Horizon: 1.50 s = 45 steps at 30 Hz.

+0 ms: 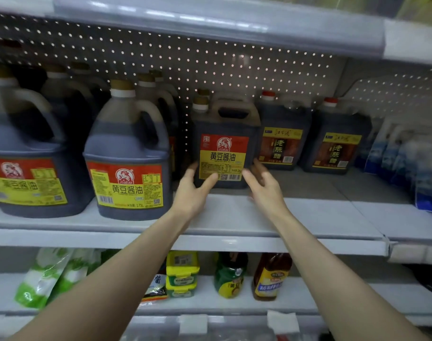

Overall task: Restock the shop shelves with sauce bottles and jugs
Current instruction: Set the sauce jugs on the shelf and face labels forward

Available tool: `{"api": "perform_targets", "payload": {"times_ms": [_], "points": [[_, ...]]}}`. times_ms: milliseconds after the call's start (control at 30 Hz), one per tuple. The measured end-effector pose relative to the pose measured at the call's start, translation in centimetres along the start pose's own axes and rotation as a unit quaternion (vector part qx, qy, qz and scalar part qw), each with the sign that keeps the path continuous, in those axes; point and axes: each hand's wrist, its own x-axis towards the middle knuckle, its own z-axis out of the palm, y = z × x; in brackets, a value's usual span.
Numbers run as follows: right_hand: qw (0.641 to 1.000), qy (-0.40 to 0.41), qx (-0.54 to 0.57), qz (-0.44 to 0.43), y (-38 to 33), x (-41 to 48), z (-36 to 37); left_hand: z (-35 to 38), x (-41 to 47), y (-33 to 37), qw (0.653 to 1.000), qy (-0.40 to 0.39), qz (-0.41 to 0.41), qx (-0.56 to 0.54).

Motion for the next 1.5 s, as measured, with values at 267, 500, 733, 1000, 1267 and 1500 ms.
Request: {"api": "perform_targets", "payload": {"times_ms": [267,500,733,1000,1267,1500], "points": [[0.999,-0.01,0.037,-0.005,-3.6,-6.1,0.6,-3.2,-6.7,2.6,1.0,0.0,0.022,0.002],[0.998,-0.047,0.033,-0.011,-5.0,-15.9,3.6,-10.2,-17.3,2.6,0.999,0.028,0.003,0.015],[0.99,-0.115,0.062,0.056,-2.3,-25.7,10.3,-19.0,-27.2,-2.5,0.993,0.084,-0.077,0.025],[0.965,-0.202,0.056,0.159,4.2,-33.6,21.0,-28.3,-35.1,-12.7,0.97,0.132,-0.196,0.058],[0.92,-0.275,-0.002,0.279,16.5,-42.9,33.7,-37.4,-42.9,-29.0,0.924,0.148,-0.35,0.053],[0.883,-0.269,-0.043,0.383,29.4,-50.9,43.1,-43.1,-48.3,-44.0,0.879,0.098,-0.462,0.067]]}}
